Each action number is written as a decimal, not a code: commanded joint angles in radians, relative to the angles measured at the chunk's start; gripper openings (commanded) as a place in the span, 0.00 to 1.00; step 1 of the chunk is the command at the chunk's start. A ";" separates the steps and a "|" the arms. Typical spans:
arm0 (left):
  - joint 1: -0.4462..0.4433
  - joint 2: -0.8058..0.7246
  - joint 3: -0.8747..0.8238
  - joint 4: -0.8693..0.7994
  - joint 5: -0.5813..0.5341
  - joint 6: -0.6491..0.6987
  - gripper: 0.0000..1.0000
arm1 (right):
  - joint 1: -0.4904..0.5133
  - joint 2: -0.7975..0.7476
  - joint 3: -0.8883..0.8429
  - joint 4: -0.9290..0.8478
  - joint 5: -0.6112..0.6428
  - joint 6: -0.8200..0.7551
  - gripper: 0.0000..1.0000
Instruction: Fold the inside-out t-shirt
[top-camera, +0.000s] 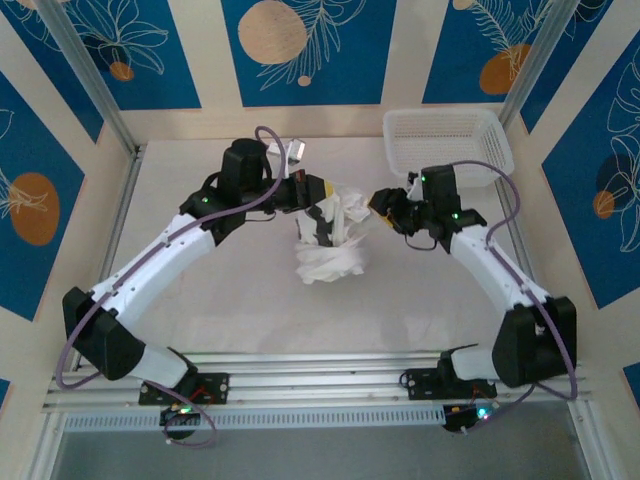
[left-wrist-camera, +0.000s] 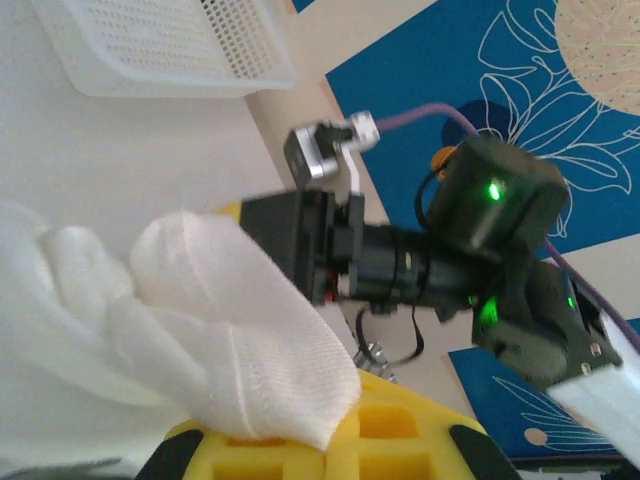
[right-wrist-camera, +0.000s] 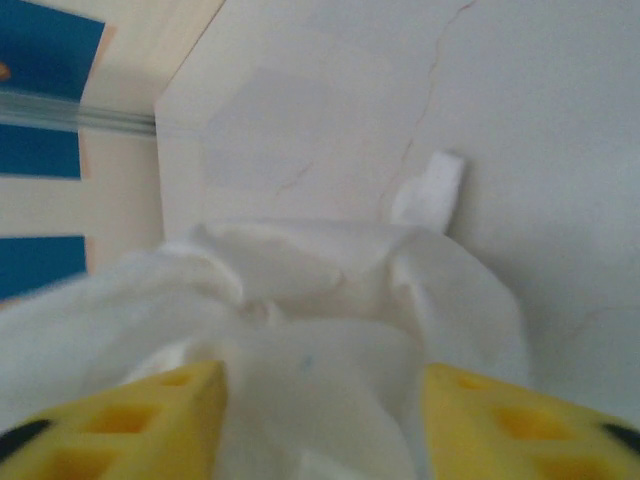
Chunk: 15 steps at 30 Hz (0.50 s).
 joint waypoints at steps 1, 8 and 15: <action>0.008 0.002 0.019 0.022 0.028 0.003 0.00 | 0.065 -0.154 -0.065 0.092 0.071 -0.085 0.60; 0.008 0.006 0.040 0.029 -0.026 -0.008 0.00 | 0.389 -0.260 -0.320 0.318 0.415 0.070 0.90; 0.011 0.023 0.126 0.044 0.008 -0.009 0.00 | 0.485 -0.017 -0.222 0.231 0.679 0.081 0.88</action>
